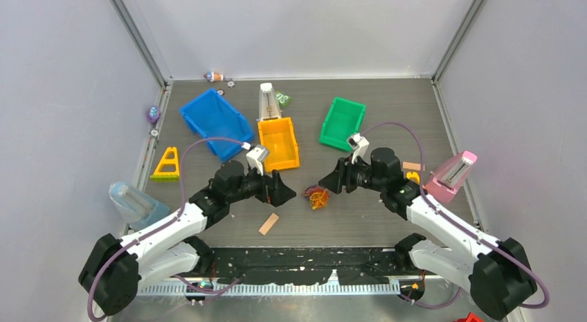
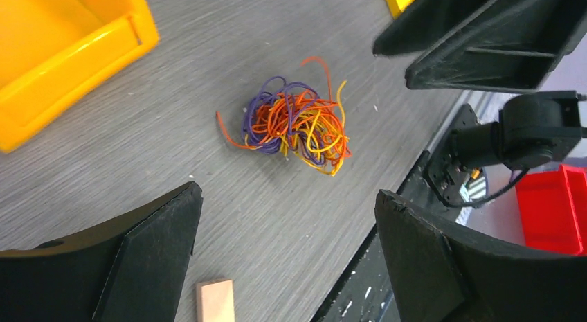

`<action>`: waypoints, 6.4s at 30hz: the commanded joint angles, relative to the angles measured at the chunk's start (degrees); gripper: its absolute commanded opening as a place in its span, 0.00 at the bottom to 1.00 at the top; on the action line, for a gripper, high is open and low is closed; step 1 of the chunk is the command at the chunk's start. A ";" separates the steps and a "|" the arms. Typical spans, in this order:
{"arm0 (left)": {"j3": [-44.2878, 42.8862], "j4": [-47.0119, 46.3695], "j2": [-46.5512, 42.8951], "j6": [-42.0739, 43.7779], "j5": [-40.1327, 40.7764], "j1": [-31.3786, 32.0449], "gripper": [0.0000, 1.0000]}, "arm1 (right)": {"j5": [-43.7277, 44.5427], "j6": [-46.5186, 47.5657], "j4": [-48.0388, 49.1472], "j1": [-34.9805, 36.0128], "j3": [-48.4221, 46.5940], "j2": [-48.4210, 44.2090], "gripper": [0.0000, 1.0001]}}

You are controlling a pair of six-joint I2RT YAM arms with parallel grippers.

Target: Untangle the cables

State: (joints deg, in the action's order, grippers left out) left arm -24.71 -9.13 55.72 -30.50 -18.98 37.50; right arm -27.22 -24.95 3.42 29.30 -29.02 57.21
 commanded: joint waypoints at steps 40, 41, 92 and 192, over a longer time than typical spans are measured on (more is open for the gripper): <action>-16.84 -2.67 31.55 -10.11 7.48 17.19 0.90 | 35.90 3.18 -18.56 -0.92 1.69 -14.01 0.86; -17.31 -2.51 32.30 -10.10 7.54 17.24 0.90 | 35.17 3.21 -18.51 -0.91 1.62 -13.39 0.86; -4.06 -21.11 10.11 -3.58 -14.78 13.33 0.00 | -9.34 3.40 11.60 1.69 9.15 -15.34 0.99; -4.00 -13.72 0.45 -2.21 -14.89 5.66 0.11 | -5.69 11.03 10.46 10.52 2.09 -6.33 0.10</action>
State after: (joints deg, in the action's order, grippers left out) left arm -26.68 -18.41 56.05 -31.31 -33.56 43.03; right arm -35.29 -14.72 13.08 39.64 -23.49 51.64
